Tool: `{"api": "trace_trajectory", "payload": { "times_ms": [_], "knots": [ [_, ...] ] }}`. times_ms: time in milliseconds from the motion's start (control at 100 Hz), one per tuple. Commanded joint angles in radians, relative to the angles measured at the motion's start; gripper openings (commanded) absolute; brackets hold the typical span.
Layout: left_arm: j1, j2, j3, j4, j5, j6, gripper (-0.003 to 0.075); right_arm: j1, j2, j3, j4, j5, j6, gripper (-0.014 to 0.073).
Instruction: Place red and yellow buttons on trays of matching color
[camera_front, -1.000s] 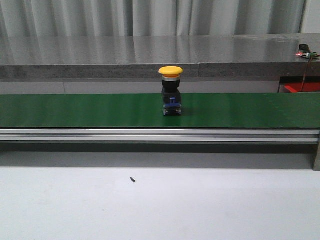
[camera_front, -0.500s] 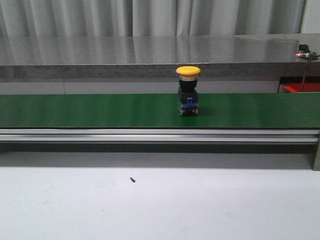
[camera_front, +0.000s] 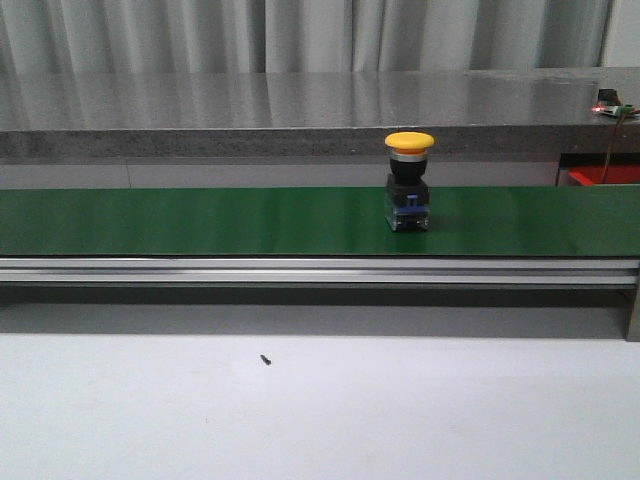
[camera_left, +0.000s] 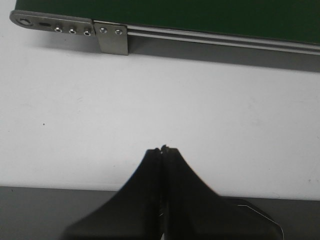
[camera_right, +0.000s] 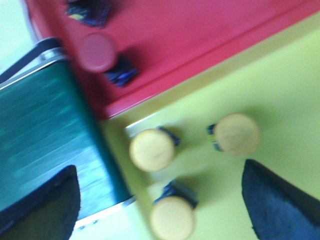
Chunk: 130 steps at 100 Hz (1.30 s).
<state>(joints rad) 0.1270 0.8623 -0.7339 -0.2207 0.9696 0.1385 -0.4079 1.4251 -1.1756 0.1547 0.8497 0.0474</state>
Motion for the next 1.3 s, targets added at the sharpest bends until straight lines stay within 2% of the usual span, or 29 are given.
{"api": "trace_trajectory", "payload": {
  "times_ms": [0, 130, 360, 540, 850, 1070, 1210, 1290],
  "knots": [
    [-0.006, -0.007, -0.026, -0.015, -0.044, 0.003, -0.002, 0.051, -0.054, -0.023, 0.055, 0.0, -0.056, 0.0646],
    [-0.006, -0.007, -0.026, -0.015, -0.044, 0.003, -0.002, 0.159, -0.051, -0.056, 0.124, 0.031, -0.141, 0.0646],
    [-0.006, -0.007, -0.026, -0.015, -0.044, 0.003, -0.002, 0.328, -0.049, -0.139, 0.124, 0.035, -0.143, 0.0646],
    [-0.006, -0.007, -0.026, -0.015, -0.044, 0.003, -0.002, 0.41, -0.011, -0.215, 0.122, 0.089, -0.143, 0.0646],
    [-0.006, -0.007, -0.026, -0.015, -0.044, 0.003, -0.002, 0.584, 0.127, -0.351, 0.036, 0.189, -0.03, 0.0646],
    [-0.006, -0.007, -0.026, -0.015, -0.044, 0.003, -0.002, 0.663, 0.211, -0.402, 0.013, 0.241, 0.038, 0.0646],
    [-0.006, -0.007, -0.026, -0.015, -0.044, 0.003, -0.002, 0.677, 0.264, -0.422, -0.002, 0.254, 0.057, 0.0646],
    [-0.006, -0.007, -0.026, -0.015, -0.044, 0.003, -0.002, 0.677, 0.29, -0.428, -0.055, 0.245, 0.07, 0.0646]
  ]
}}
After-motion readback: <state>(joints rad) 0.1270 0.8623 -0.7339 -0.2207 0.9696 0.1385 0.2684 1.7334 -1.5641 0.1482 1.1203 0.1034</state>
